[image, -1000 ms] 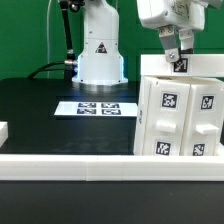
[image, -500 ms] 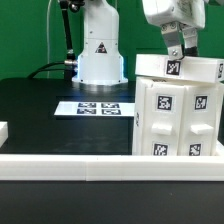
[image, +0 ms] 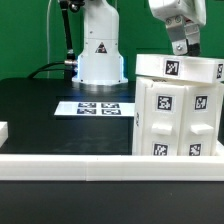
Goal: Assemble cabinet
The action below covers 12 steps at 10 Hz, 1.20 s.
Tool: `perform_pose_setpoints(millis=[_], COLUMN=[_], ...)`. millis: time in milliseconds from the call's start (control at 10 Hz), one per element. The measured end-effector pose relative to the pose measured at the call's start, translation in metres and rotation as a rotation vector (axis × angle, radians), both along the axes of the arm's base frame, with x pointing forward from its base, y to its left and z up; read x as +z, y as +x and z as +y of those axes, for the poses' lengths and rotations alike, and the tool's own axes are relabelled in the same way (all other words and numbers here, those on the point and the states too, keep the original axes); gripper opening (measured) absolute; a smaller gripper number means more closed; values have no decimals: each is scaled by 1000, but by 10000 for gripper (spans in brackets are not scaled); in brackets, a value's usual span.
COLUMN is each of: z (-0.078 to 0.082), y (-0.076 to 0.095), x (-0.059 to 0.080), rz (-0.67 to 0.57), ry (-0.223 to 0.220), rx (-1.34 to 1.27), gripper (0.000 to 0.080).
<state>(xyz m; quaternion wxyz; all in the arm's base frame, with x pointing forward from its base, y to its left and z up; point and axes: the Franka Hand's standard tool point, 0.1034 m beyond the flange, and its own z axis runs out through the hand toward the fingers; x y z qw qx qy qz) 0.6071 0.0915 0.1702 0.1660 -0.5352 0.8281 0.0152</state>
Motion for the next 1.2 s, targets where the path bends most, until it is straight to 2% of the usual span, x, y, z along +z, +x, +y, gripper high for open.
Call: perform_pose_setpoints(millis=[200, 400, 500, 1100, 1200], z=[4, 7, 7, 11, 10], y=[0, 2, 3, 1, 1], x=[1, 5, 6, 5, 5], rz=[10, -28, -37, -34, -59], ry=[1, -38, -44, -46, -78], rx=[45, 229, 254, 294, 422], gripper=[797, 797, 797, 797, 797])
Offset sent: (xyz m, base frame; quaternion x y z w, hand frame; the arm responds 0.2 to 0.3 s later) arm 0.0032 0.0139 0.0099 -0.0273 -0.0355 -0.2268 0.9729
